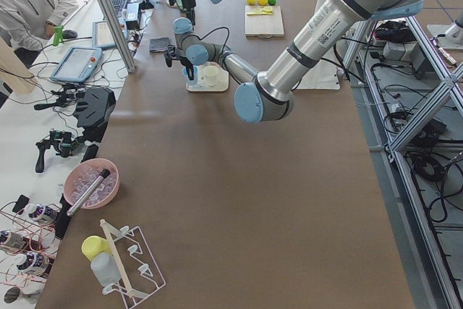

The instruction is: Place all cups on tray

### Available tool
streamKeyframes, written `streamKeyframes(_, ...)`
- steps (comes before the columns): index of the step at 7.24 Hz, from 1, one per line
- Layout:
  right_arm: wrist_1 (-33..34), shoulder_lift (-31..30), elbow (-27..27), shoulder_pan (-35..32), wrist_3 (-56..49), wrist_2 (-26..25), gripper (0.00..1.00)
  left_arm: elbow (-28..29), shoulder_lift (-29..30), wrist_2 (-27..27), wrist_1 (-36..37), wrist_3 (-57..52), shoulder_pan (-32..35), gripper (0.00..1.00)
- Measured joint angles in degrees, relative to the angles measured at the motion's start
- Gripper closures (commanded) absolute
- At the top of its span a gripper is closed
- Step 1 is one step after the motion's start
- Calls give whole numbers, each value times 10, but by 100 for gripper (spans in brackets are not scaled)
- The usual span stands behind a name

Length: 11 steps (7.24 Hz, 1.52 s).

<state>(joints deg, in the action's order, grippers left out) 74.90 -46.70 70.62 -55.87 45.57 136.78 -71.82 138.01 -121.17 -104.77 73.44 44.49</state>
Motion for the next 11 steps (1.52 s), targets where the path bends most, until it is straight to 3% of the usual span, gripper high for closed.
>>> streamKeyframes(2,0,-9,2,-11,-18,4,0,-1,1,11,8,-6,-3,2)
streamKeyframes(4,-1,-23,11,-19,-21,6,0,-27,-17,-16,53,-78,44,2)
streamKeyframes(6,1,-41,18,-46,-41,8,0,-128,-126,-46,91,-219,103,2)
streamKeyframes(8,5,-75,17,-95,-125,16,0,-208,-230,-51,128,-363,161,2)
streamKeyframes(11,17,-142,18,-172,-260,27,0,-245,-356,-65,156,-611,291,2)
